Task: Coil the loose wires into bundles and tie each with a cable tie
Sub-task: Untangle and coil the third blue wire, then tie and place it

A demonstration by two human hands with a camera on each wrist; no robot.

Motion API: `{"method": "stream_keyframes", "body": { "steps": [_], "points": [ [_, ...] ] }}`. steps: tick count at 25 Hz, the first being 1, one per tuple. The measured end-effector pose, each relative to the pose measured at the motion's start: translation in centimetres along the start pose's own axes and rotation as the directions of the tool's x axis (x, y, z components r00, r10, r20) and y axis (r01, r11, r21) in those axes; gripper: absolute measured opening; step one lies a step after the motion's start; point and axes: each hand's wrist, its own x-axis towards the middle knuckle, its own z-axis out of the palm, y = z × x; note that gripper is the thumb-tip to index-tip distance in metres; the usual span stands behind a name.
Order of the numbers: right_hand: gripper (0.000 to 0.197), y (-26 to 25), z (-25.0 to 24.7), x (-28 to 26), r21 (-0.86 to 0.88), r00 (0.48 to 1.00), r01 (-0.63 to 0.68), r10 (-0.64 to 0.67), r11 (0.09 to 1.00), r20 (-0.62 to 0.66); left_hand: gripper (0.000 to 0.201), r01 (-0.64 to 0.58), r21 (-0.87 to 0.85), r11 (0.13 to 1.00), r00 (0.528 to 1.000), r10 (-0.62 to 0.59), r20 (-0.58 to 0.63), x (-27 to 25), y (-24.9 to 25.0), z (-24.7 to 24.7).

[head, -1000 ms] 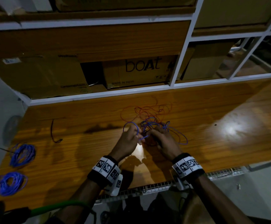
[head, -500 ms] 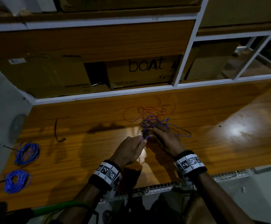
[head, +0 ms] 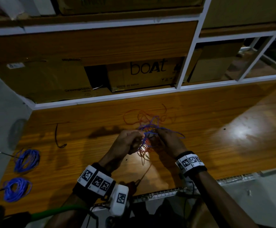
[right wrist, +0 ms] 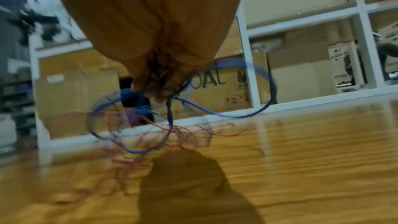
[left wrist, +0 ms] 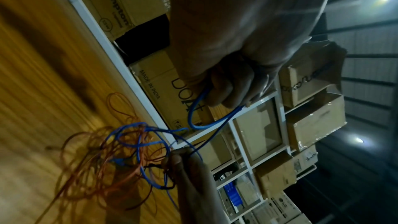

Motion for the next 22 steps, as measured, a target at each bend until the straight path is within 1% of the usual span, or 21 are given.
{"method": "stream_keyframes", "body": {
  "steps": [1,3,4,5,6,8,9,11,12,14,17,19,21,22],
  "points": [
    [0.033,0.5,-0.1,0.2,-0.025,1.000,-0.005,0.006,1.000,0.014,0.039,-0.018,-0.033,0.999,1.000,0.019,0.023,-0.4,0.6,-0.3],
    [0.041,1.7,-1.0,0.6,-0.088,0.994,-0.088,0.093,0.992,0.056,0.039,-0.048,-0.110,0.993,0.997,0.053,0.048,-1.0,1.8,-1.0],
    [0.044,2.6,-1.7,0.8,-0.161,0.987,-0.128,0.141,0.979,0.076,0.037,-0.066,-0.141,0.988,0.996,0.074,0.052,-1.3,2.5,-1.5],
    [0.043,3.4,-2.4,1.3,-0.236,0.983,-0.139,0.164,0.962,0.087,0.036,-0.083,-0.157,0.984,0.994,0.092,0.053,-1.7,3.2,-2.0],
    [0.038,4.4,-3.4,2.1,-0.274,0.979,-0.149,0.181,0.950,0.092,0.034,-0.095,-0.163,0.982,0.993,0.105,0.053,-2.0,3.7,-2.5],
    [0.029,6.5,-5.5,3.8,-0.281,0.980,-0.169,0.191,0.945,0.054,0.032,-0.102,-0.178,0.979,0.993,0.112,0.044,-2.5,4.2,-3.0],
    [0.028,7.6,-6.5,4.8,-0.295,0.975,-0.194,0.216,0.936,0.046,0.031,-0.102,-0.197,0.975,0.993,0.111,0.034,-2.7,4.2,-3.1],
    [0.033,8.9,-7.9,6.2,-0.337,0.939,-0.286,0.332,0.897,0.087,0.031,-0.099,-0.205,0.974,0.994,0.106,0.019,-2.7,3.8,-3.2],
    [0.035,9.4,-8.2,6.7,-0.350,0.923,-0.310,0.368,0.884,0.112,0.031,-0.103,-0.189,0.977,0.994,0.109,0.025,-2.6,3.5,-3.0],
    [0.030,9.2,-8.1,7.0,-0.361,0.915,-0.297,0.371,0.884,0.156,0.032,-0.096,-0.168,0.981,0.994,0.104,0.040,-2.3,3.0,-2.7],
    [0.027,8.4,-7.3,6.5,-0.344,0.929,-0.281,0.344,0.896,0.137,0.036,-0.051,-0.208,0.977,0.999,0.054,0.008,-1.5,2.4,-2.6],
    [0.025,7.5,-7.0,5.6,-0.338,0.952,-0.242,0.289,0.910,0.098,0.037,-0.020,-0.296,0.955,1.000,0.012,-0.028,-1.0,2.1,-2.8],
    [0.029,6.8,-7.0,4.5,-0.287,0.973,-0.206,0.227,0.936,0.043,0.038,0.001,-0.409,0.912,0.998,-0.029,-0.064,-0.5,1.7,-3.1],
    [0.032,6.5,-7.1,4.0,-0.282,0.980,-0.177,0.196,0.943,0.041,0.037,0.005,-0.448,0.894,0.996,-0.047,-0.081,-0.4,1.6,-3.3]
  ]
}}
